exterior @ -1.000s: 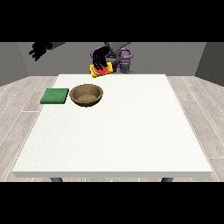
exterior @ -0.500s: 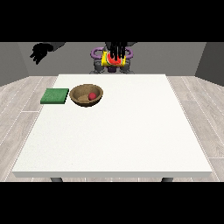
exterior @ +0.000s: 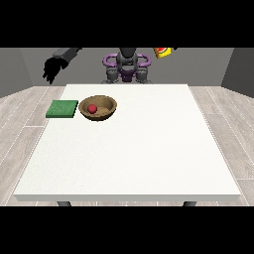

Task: Pick the cup and pour the ball into the bowl, then pick the bowl and place it on the pad

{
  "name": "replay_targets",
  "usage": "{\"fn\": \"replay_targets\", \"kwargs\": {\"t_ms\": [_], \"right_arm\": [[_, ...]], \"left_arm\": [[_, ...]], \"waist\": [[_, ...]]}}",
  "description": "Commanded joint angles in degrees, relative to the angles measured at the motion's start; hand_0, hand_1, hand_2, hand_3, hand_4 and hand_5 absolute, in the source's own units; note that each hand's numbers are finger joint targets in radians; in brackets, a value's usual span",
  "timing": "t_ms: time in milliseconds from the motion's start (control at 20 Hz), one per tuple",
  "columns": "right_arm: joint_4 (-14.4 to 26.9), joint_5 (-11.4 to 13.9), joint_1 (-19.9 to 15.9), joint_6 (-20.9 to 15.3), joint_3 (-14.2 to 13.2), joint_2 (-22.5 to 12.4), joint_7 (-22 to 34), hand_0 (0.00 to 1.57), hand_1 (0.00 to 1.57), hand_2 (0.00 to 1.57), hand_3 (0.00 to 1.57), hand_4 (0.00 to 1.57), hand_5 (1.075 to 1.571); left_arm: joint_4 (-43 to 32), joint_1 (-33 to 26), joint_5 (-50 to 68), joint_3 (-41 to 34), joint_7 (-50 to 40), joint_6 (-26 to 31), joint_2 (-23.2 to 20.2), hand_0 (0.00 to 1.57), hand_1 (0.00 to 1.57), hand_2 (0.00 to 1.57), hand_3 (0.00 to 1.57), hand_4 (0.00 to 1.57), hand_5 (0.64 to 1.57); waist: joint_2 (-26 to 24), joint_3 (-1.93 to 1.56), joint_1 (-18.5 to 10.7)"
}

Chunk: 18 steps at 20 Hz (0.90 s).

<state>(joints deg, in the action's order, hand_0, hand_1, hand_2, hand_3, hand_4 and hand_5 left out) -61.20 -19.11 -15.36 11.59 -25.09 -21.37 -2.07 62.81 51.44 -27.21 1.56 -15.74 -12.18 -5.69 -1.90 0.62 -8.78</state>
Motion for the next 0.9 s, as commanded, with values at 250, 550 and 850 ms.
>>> {"fn": "replay_targets", "kwargs": {"t_ms": [250, 550, 850], "right_arm": [[3.88, -0.54, 0.81, -2.5, -1.86, 4.03, -6.35, 0.0, 0.0, 0.0, 0.0, 0.73, 1.566], [12.42, -0.19, -2.87, -1.84, -1.71, 5.1, -11.63, 0.0, 0.0, 0.0, 0.0, 0.72, 1.566], [16.45, 1.65, -6.92, -2.3, 1.17, 6.41, -13.86, 0.0, 0.0, 0.0, 0.0, 0.58, 1.558]], "left_arm": [[4.51, 0.17, 28.22, -18.34, 7.09, 22.34, -10.38, 0.0, 0.0, 0.0, 0.0, 1.06, 1.561], [6.17, -1.46, 33.13, -20.79, 4.12, 28.55, -15.53, 0.0, 0.0, 0.0, 0.0, 1.04, 1.558], [4.94, -4.54, 37.54, -26.02, 4.99, 31.71, -22.0, 0.0, 0.0, 0.0, 0.0, 1.0, 1.542]], "waist": [[7.28, -0.58, -6.22], [9.61, -0.68, -6.54], [10.46, -0.64, -3.07]]}}
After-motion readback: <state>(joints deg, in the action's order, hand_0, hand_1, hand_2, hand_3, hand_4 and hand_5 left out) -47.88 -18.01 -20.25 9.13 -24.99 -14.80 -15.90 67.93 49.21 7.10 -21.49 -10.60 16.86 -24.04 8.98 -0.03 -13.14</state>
